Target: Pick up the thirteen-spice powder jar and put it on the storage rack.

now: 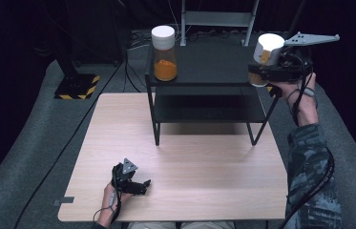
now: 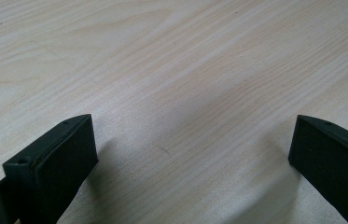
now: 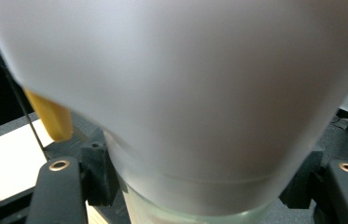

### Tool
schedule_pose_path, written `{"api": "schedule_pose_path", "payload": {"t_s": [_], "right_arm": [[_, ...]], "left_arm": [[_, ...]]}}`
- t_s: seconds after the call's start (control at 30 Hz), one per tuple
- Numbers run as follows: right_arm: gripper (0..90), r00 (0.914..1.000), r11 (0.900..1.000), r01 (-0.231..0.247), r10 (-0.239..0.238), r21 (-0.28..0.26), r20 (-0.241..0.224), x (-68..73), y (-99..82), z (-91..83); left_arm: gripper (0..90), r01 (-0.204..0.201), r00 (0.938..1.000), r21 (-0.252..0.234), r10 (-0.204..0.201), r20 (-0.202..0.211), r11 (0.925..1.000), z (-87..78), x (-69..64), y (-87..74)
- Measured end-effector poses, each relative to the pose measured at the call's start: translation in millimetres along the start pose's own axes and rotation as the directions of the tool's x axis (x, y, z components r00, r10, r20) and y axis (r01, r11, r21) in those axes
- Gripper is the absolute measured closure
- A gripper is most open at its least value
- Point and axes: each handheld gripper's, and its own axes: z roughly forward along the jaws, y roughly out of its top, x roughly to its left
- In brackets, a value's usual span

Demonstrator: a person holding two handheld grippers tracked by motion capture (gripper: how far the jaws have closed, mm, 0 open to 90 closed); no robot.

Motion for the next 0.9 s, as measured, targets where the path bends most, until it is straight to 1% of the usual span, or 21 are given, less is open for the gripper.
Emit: {"api": "schedule_pose_path", "payload": {"t_s": [0.07, 0.23, 0.43, 0.77, 0.9], "right_arm": [[30.0, 0.9998, 0.9999, 0.006, -0.007, 0.013, 0.017, 1.8, 3.4, 2.7], [30.0, 0.9997, 0.9998, -0.008, 0.008, 0.021, 0.025, -0.2, 5.6, 9.1], [30.0, 0.9989, 0.9994, -0.031, 0.03, 0.017, 0.037, -1.9, 6.6, 14.6], [30.0, 0.9971, 0.9982, -0.051, 0.049, 0.033, 0.058, -2.7, 7.2, 20.5], [30.0, 0.9962, 0.9975, -0.065, 0.064, 0.028, 0.06, -3.7, 5.3, 20.9]], "left_arm": [[0.5, 0.0, 1.0, 0.0, 0.0, 0.0, 1.0, 0.0, 0.0, 0.0], [0.4, 0.0, 1.0, 0.0, 0.0, 0.0, 1.0, 0.0, 0.0, 0.0], [0.5, 0.0, 1.0, 0.0, 0.0, 0.0, 1.0, 0.0, 0.1, 0.0], [0.5, 0.0, 1.0, 0.0, 0.0, 0.0, 1.0, 0.0, 0.0, 0.0], [0.5, 0.0, 1.0, 0.0, 0.0, 0.0, 1.0, 0.0, 0.1, 0.0]]}}
